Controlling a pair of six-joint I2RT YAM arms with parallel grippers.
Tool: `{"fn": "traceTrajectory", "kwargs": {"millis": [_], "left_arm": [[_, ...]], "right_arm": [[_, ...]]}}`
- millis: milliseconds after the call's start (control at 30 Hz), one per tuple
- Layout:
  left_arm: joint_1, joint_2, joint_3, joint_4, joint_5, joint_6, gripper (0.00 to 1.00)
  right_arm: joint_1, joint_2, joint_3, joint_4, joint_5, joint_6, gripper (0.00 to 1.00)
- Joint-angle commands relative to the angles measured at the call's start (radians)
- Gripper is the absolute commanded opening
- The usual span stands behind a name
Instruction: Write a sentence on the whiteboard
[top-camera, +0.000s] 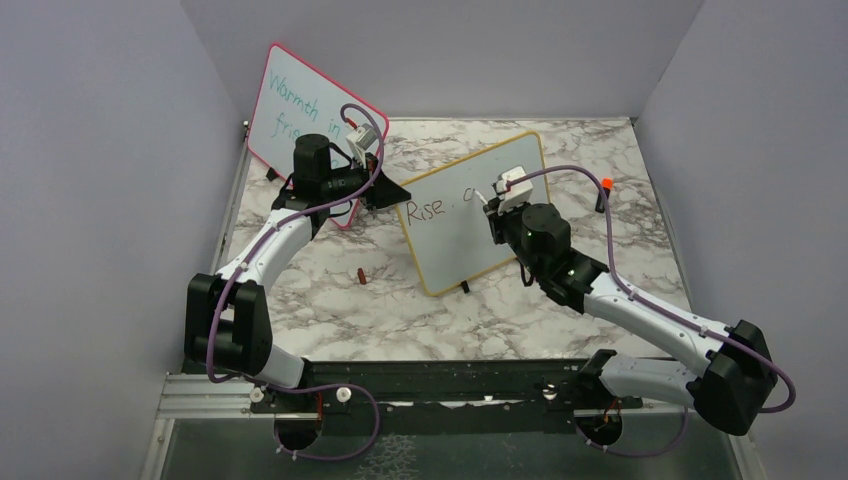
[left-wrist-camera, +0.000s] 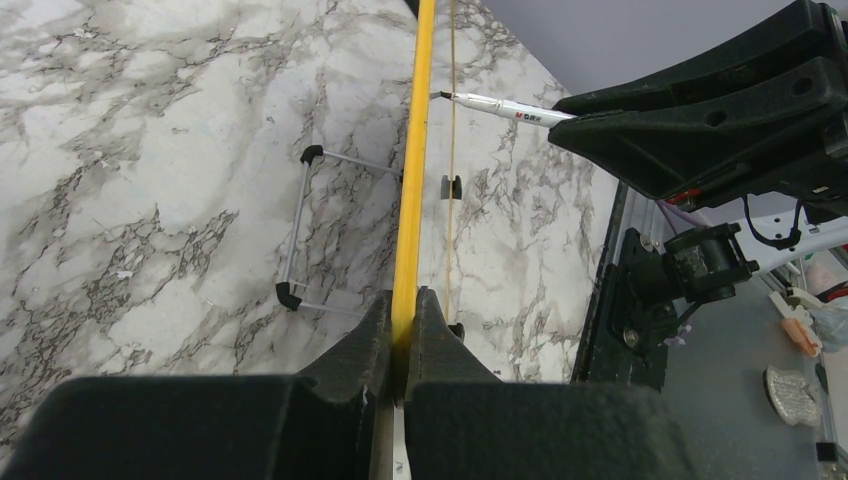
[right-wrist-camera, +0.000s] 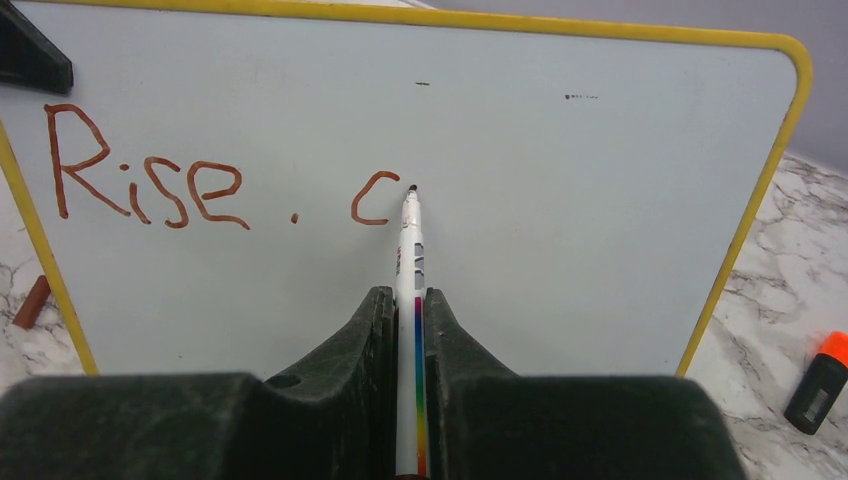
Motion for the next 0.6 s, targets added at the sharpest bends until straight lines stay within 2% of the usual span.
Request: {"fn": "traceTrajectory", "kwargs": {"millis": [0,567], "left_arm": [[-0.019,0.031,-0.011,-0.091,-0.019,0.067,0.0],[-0.019,0.031,-0.01,-0.091,-0.019,0.068,0.0]], "right_arm": [[-0.005,-0.013,0.017,-0.019,-0.034,0.011,0.01],[-0.005,-0.04,-0.011,-0.086,-0.017,0.031,0.01]]}}
